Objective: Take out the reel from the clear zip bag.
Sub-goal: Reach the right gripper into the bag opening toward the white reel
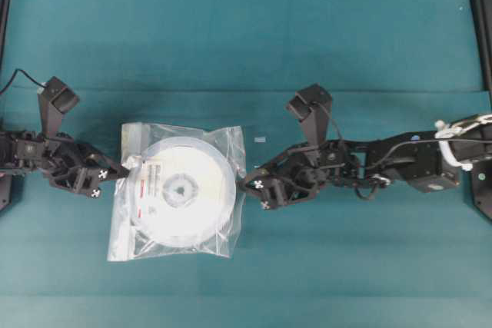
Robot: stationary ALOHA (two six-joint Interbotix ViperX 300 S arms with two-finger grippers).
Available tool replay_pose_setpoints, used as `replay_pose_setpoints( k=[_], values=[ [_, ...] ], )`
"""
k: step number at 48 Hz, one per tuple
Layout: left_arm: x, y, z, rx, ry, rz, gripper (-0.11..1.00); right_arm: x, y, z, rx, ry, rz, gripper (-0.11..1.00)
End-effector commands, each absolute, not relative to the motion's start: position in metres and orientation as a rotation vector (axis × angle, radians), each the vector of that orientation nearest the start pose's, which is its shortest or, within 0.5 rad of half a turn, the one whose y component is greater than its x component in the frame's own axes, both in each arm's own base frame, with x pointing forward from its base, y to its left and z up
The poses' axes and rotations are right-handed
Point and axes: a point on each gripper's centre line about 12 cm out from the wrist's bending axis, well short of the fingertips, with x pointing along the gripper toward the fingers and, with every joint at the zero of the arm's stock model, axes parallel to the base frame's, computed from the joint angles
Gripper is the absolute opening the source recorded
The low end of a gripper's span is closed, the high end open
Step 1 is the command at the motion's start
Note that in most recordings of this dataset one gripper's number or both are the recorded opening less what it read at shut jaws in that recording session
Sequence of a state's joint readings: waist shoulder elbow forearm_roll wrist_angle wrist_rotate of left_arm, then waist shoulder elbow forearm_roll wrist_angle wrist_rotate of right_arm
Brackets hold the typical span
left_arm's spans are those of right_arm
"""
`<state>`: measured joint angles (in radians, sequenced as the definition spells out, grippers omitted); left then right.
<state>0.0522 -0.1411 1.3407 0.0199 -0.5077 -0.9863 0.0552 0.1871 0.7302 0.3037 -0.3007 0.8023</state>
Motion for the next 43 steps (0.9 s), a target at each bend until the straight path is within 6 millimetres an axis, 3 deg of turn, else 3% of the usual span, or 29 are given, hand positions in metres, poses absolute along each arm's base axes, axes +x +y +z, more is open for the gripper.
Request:
replay_pose_setpoints(
  k=[1,23,33,43],
  values=[
    [0.219,0.011,0.080,-0.948,0.605,0.367,0.01,0.402,0.012,0.111,1.033,0.514,-0.359,0.87],
    [0.219,0.011,0.080,-0.951,0.606,0.369,0.01,0.414,0.010,0.091,1.090,0.526,-0.403,0.87],
    [0.222,0.011,0.081,-0.952,0.600,0.367,0.01,0.429,0.011,0.092,1.097,0.511,-0.395,0.87],
    [0.224,0.011,0.081,-0.953,0.599,0.367,0.01,0.430,0.011,0.092,1.111,0.510,-0.401,0.87]
  ],
)
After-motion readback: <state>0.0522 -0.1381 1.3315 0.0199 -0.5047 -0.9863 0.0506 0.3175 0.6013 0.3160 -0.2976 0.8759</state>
